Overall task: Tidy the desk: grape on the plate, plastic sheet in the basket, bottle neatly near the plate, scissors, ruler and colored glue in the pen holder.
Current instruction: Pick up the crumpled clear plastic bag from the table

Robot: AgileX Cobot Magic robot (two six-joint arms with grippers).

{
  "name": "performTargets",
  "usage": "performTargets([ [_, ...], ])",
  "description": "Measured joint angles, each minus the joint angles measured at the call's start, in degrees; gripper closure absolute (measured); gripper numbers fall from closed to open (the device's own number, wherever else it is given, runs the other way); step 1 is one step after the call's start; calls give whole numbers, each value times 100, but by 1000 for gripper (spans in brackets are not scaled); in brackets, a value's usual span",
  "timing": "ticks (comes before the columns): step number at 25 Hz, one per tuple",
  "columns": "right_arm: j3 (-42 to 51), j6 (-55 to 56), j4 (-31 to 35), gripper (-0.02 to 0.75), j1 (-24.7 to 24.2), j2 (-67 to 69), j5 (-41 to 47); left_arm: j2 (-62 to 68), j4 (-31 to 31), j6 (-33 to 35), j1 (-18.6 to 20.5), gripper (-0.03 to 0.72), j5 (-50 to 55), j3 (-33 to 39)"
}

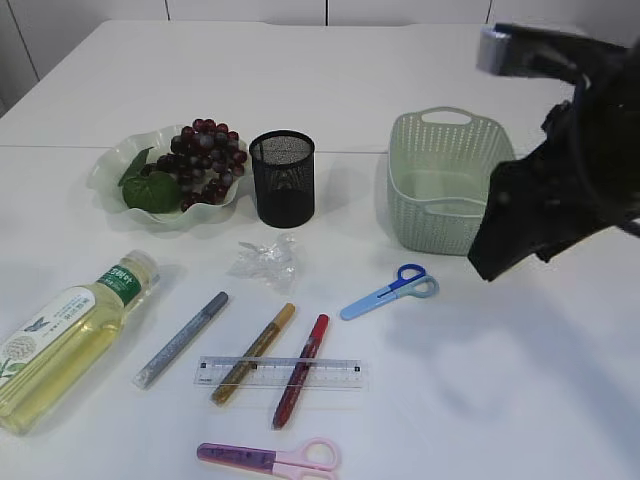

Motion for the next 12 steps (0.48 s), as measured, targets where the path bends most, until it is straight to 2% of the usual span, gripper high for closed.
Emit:
performTargets([
  [3, 0, 635, -1026, 197, 618, 70, -149, -394, 0, -62, 0, 319, 36, 270],
  [7, -255, 1110, -1291, 211, 1169, 430, -248, -742, 0, -98, 0, 319, 58, 581],
  [12, -1176, 1438, -1501, 219, 1389, 1135, -197, -1119, 10, -107, 0, 319, 81, 684],
])
